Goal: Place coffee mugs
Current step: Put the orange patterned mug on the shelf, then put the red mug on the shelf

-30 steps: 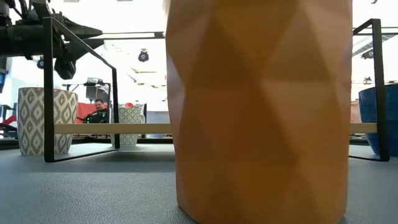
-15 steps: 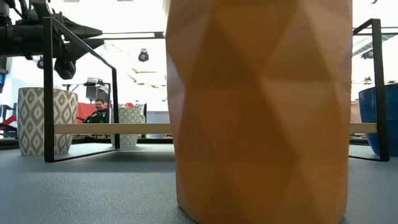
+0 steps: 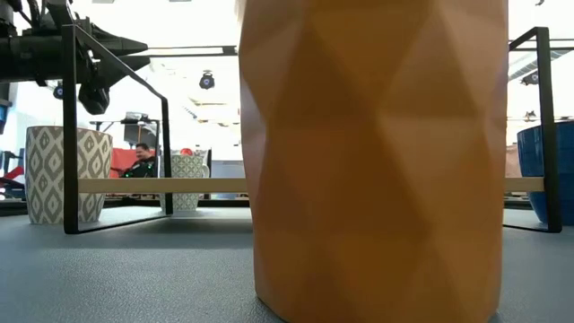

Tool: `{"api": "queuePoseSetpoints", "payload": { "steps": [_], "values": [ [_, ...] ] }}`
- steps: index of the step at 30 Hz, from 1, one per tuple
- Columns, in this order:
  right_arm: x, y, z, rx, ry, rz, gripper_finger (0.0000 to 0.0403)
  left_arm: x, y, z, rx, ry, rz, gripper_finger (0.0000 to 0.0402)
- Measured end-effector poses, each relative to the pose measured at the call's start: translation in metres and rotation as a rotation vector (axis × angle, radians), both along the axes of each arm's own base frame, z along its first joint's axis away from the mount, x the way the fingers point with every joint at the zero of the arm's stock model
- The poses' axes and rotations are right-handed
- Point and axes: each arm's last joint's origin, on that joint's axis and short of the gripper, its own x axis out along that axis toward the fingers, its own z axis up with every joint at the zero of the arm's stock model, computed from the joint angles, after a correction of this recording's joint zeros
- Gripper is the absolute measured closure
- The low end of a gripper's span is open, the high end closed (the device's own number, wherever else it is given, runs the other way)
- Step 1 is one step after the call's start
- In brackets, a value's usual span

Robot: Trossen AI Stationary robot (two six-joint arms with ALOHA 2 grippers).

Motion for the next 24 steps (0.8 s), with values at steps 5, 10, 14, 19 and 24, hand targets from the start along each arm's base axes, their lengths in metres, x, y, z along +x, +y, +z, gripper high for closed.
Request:
{"api": "queuePoseSetpoints", "payload": {
  "steps": [5, 10, 14, 19, 24],
  "values": [
    [0.0, 0.003, 0.0, -0.006, -0.004, 0.083, 0.0389, 0.0, 0.0, 0.0, 0.0, 0.0, 0.0, 0.0309],
    [0.0, 0.004, -0.001, 0.008, 0.0, 0.084, 0.0355, 0.0, 0.0, 0.0, 0.0, 0.0, 0.0, 0.0309],
    [0.0, 0.004, -0.001, 0.007, 0.001, 0.075, 0.0308, 0.0, 0.0, 0.0, 0.0, 0.0, 0.0, 0.0309],
    [0.003, 0.004, 0.011, 0.0, -0.04, 0.068, 0.0272, 0.0, 0.0, 0.0, 0.0, 0.001, 0.0, 0.0309],
    [0.007, 0.004, 0.029, 0.002, -0.098, 0.012, 0.0266, 0.0, 0.0, 0.0, 0.0, 0.0, 0.0, 0.0309]
  ]
}}
